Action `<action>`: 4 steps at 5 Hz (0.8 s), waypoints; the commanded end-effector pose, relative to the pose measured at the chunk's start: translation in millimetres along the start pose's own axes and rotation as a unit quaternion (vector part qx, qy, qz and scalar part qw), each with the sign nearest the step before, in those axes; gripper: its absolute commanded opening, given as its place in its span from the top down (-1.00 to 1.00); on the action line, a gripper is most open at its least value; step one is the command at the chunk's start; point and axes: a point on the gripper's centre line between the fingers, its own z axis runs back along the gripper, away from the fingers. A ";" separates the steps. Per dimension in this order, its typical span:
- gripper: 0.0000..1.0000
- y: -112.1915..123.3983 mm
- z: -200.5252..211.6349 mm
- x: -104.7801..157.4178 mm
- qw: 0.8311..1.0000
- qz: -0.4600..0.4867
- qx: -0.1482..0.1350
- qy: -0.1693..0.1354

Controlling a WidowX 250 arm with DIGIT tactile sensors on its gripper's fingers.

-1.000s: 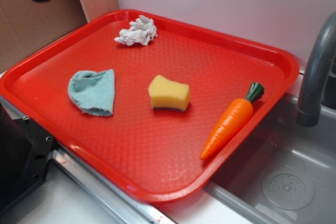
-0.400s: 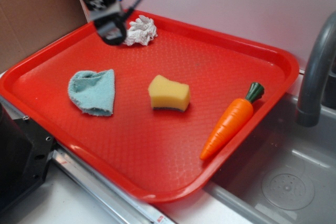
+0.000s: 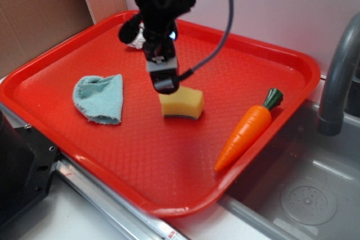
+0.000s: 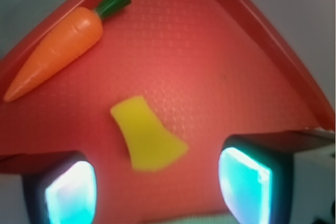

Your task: Grab the green sponge.

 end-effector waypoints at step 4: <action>1.00 -5.3 -75.8 -10.6 0.995 -0.065 -0.054 0.053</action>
